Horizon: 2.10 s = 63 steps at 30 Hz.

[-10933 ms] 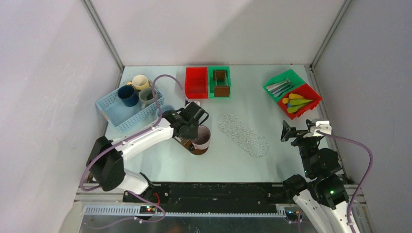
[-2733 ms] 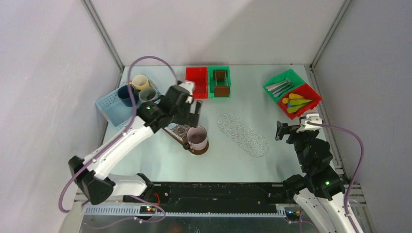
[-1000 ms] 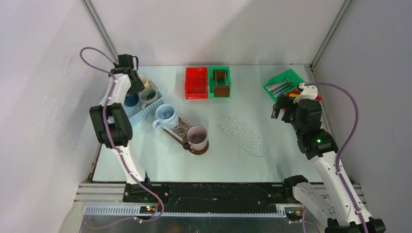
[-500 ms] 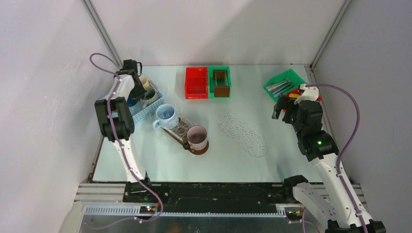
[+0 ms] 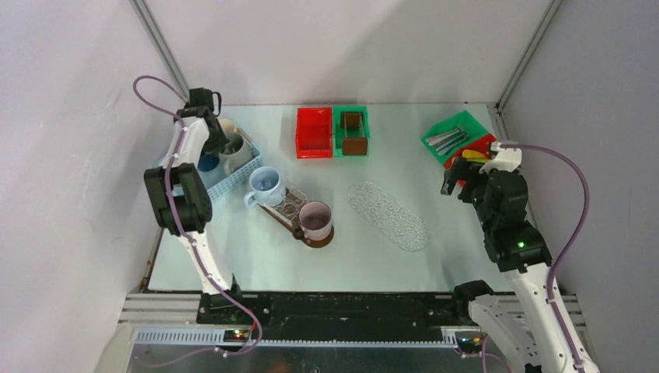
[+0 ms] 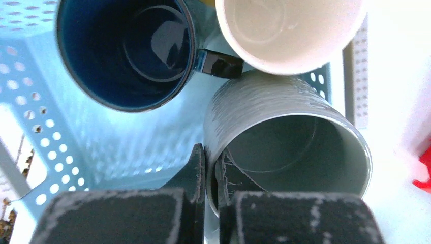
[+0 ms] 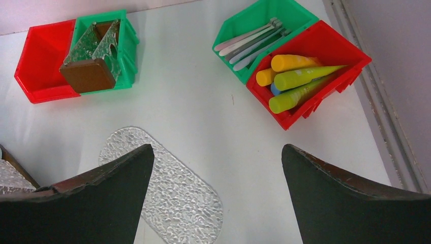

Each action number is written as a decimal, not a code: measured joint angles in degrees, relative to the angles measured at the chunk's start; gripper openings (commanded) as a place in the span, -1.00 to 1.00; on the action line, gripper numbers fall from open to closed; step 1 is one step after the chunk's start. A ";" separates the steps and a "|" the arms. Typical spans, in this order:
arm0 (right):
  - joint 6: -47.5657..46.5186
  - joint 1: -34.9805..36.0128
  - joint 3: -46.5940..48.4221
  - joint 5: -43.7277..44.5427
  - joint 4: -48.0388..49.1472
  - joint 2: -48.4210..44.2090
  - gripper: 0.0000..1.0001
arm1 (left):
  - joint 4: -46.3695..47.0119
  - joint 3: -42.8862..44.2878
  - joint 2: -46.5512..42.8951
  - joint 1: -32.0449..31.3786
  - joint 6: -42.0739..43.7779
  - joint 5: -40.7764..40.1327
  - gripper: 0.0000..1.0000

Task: Prepare toiletry sets of a toothbrush and toothpaste on the tray
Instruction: Pick up the cup from the storage box, then place the cup on the tray.

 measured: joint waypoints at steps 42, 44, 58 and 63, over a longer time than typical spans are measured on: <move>-2.16 0.00 -13.09 3.89 0.42 -20.59 0.99 | -10.34 9.44 -17.14 -41.05 -8.17 0.11 -0.99; -2.43 0.00 -13.33 3.89 0.68 -21.03 0.99 | -9.33 9.44 -16.02 -43.12 -8.85 0.02 -1.00; -2.60 0.00 -14.05 3.87 2.25 -21.86 0.99 | -4.50 9.70 -2.89 -52.89 -12.87 -2.08 -1.00; -2.86 0.00 -14.08 3.87 2.51 -21.92 0.99 | -2.27 9.22 -0.79 -53.13 -14.14 -3.67 -1.00</move>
